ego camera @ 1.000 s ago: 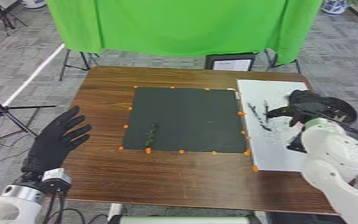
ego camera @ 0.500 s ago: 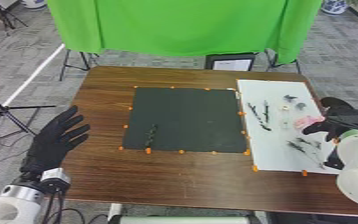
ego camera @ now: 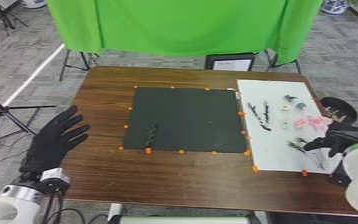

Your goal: Arrange flowers

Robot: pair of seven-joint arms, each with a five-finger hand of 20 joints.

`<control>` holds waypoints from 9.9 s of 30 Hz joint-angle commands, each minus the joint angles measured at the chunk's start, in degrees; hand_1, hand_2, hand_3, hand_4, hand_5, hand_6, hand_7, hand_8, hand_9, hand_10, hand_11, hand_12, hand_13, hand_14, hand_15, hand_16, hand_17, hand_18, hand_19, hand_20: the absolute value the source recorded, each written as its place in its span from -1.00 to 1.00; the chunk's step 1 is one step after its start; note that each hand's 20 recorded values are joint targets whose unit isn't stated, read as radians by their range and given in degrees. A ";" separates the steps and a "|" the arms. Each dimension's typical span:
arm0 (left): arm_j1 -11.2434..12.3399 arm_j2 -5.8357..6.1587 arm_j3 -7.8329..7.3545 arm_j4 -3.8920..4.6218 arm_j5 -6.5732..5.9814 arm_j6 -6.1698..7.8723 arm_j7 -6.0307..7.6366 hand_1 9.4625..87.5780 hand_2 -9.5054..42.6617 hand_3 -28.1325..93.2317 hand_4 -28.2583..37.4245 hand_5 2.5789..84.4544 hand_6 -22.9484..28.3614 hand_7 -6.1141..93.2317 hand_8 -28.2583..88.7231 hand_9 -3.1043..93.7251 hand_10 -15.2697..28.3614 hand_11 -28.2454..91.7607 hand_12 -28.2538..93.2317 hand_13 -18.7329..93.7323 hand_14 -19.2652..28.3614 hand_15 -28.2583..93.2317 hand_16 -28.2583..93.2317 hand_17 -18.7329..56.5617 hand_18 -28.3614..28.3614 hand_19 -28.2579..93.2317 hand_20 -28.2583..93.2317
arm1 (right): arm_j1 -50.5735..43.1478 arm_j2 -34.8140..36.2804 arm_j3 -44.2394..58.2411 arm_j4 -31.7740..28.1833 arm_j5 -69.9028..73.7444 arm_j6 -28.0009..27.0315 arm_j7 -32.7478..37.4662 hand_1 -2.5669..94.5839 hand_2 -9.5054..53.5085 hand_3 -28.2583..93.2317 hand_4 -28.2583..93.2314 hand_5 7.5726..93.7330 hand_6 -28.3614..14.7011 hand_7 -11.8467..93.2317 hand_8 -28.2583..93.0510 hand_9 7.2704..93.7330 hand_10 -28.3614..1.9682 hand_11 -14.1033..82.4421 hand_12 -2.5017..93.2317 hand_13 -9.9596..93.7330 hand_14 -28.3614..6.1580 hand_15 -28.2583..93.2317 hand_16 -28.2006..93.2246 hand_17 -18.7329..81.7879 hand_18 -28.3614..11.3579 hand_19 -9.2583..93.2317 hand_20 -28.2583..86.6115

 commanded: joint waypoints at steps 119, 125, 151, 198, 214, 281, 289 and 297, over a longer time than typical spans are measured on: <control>-1.52 0.91 1.86 0.99 -0.16 -0.42 -1.95 -0.62 -0.76 0.64 -1.00 -0.44 0.03 -0.50 -0.70 -0.48 0.22 -0.22 -0.25 -0.34 0.49 -0.01 -0.54 -0.76 0.77 0.12 -0.37 | 37.39 -38.98 -48.64 20.01 -17.51 8.69 -4.04 -0.39 -0.93 0.90 -0.78 0.74 0.41 0.14 -0.19 0.88 0.42 0.70 0.17 0.80 0.17 0.91 0.11 0.05 -0.66 0.86 0.02; -1.37 0.79 1.70 1.03 -0.14 -0.55 -1.97 -0.62 -0.75 0.64 -1.00 -0.44 0.03 -0.50 -0.70 -0.48 0.23 -0.22 -0.25 -0.34 0.50 -0.01 -0.54 -0.76 0.77 0.12 -0.37 | 37.32 -38.51 -47.96 18.56 -16.38 8.66 -4.31 -0.50 -0.96 0.90 -0.82 0.73 0.39 0.24 -0.64 0.87 0.41 0.70 0.18 0.79 0.16 0.90 0.12 0.04 -0.66 0.86 0.03; 1.09 -0.26 0.11 -0.07 0.06 0.28 -1.15 -0.62 -0.76 0.64 -1.00 -0.44 0.03 -0.50 -0.70 -0.48 0.22 -0.22 -0.25 -0.34 0.50 0.00 -0.54 -0.76 0.77 0.12 -0.37 | 44.57 -18.25 -39.03 17.58 -12.14 7.12 0.58 -0.56 -1.00 0.51 -1.00 0.28 0.09 -0.30 -0.68 0.35 -0.08 0.56 0.05 0.39 -0.14 0.79 0.07 -0.18 -0.75 0.67 0.13; 0.58 -0.18 0.43 0.43 0.01 -0.37 -1.77 -0.61 -0.75 0.64 -1.00 -0.44 0.03 -0.50 -0.70 -0.48 0.23 -0.22 -0.25 -0.34 0.50 -0.01 -0.54 -0.76 0.77 0.12 -0.37 | 42.44 -15.56 -43.20 29.82 -12.07 10.81 -7.69 0.59 -1.00 -0.03 -1.00 0.74 0.54 -0.19 -0.47 0.75 0.31 0.69 0.20 0.67 0.12 0.94 0.17 -0.03 -0.49 0.76 0.21; 1.15 -0.69 -0.01 0.12 0.05 -0.02 -1.49 -0.61 -0.74 0.64 -1.00 -0.44 0.04 -0.50 -0.70 -0.48 0.23 -0.22 -0.25 -0.34 0.50 -0.01 -0.54 -0.76 0.77 0.12 -0.37 | 41.85 -13.79 -41.69 26.72 -13.61 16.31 -8.59 -0.24 -0.85 0.97 -0.71 0.39 0.24 0.39 -0.13 0.67 0.40 0.87 0.26 0.67 0.16 0.99 0.16 -0.02 -0.54 0.79 0.21; -0.14 -0.45 0.54 1.01 -0.10 -0.89 -2.37 -0.61 -0.74 0.64 -1.00 -0.44 0.03 -0.50 -0.70 -0.48 0.23 -0.22 -0.25 -0.34 0.50 -0.01 -0.54 -0.76 0.77 0.12 -0.37 | 32.77 -22.66 -43.59 14.77 -5.86 13.41 -4.23 -0.32 -0.90 0.89 -0.83 0.51 0.33 0.25 -0.20 0.74 0.35 0.78 0.27 0.73 0.14 0.97 0.13 0.02 -0.63 0.86 0.14; 0.05 -0.37 0.36 0.85 -0.15 -0.66 -2.06 -0.61 -0.74 0.64 -1.00 -0.44 0.03 -0.50 -0.70 -0.48 0.23 -0.22 -0.25 -0.34 0.50 0.00 -0.54 -0.76 0.77 0.12 -0.37 | 32.87 -21.52 -42.59 13.12 -6.80 12.42 -4.31 -0.51 -0.86 0.88 -0.88 0.54 0.28 0.23 -0.72 0.72 0.31 0.76 0.29 0.71 0.10 0.96 0.14 0.00 -0.65 0.85 0.14; 0.34 -0.70 0.04 0.63 -0.06 -0.59 -2.03 -0.61 -0.74 0.64 -1.00 -0.44 0.03 -0.50 -0.70 -0.48 0.23 -0.22 -0.25 -0.34 0.50 0.00 -0.54 -0.76 0.77 0.12 -0.37 | 33.84 -19.04 -41.25 10.82 -11.91 10.93 -4.04 -0.60 -0.86 0.83 -0.91 0.53 0.26 0.20 -0.72 0.70 0.28 0.74 0.29 0.69 0.08 0.95 0.14 -0.02 -0.67 0.85 0.15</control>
